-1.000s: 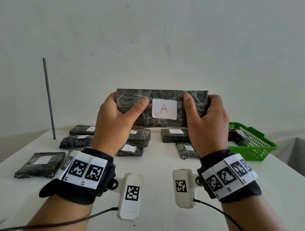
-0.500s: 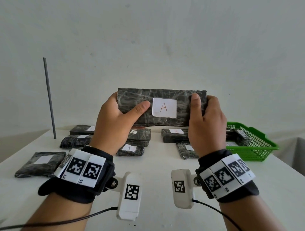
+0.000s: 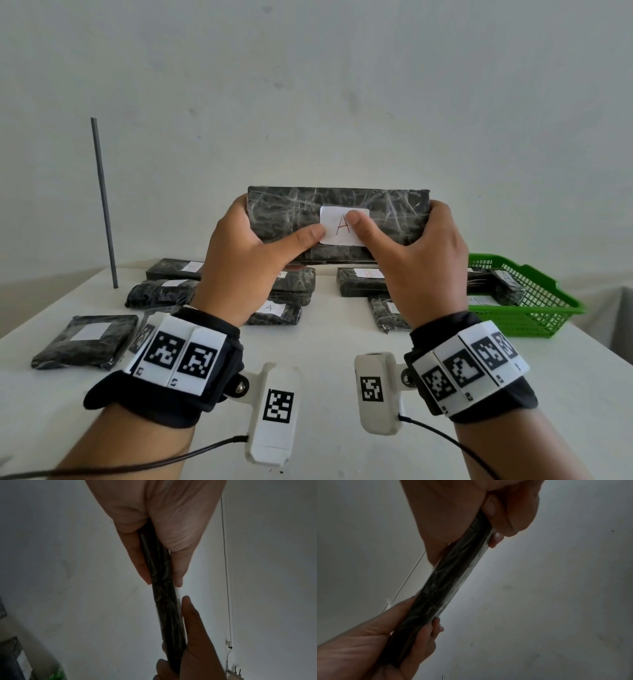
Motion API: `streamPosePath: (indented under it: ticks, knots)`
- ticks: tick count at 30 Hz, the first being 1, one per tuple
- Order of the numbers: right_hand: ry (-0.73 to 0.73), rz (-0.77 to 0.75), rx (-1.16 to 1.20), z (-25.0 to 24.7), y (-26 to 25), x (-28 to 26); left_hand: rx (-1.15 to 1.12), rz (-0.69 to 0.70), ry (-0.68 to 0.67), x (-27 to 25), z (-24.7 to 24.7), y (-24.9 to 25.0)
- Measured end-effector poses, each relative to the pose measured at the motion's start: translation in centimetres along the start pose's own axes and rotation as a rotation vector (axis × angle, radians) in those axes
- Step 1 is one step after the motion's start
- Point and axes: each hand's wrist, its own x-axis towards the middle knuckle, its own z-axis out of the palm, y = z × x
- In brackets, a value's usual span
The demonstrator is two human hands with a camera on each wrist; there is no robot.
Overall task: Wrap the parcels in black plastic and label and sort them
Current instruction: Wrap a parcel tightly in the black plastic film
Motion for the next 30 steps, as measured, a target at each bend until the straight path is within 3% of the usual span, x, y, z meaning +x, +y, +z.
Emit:
streamPosePath:
  ticks: [8, 18, 27, 30]
  knots:
    - [-0.091, -0.041, 0.06, -0.1, 0.1, 0.0, -0.036, 0.017, -0.031, 0.6, -0.7, -0.3]
    - [-0.196, -0.034, 0.069, -0.9, 0.6, 1.1, -0.257, -0.123, -0.137, 1.2, -1.0, -0.9]
    - [-0.36, 0.084, 0.398, -1.8, 2.2, 2.6, -0.41, -0.157, -0.185, 1.5, -1.5, -0.7]
    - [-0.392, 0.091, 0.395, -1.8, 2.1, 2.6, -0.423, -0.153, -0.178, 1.5, -1.6, -0.8]
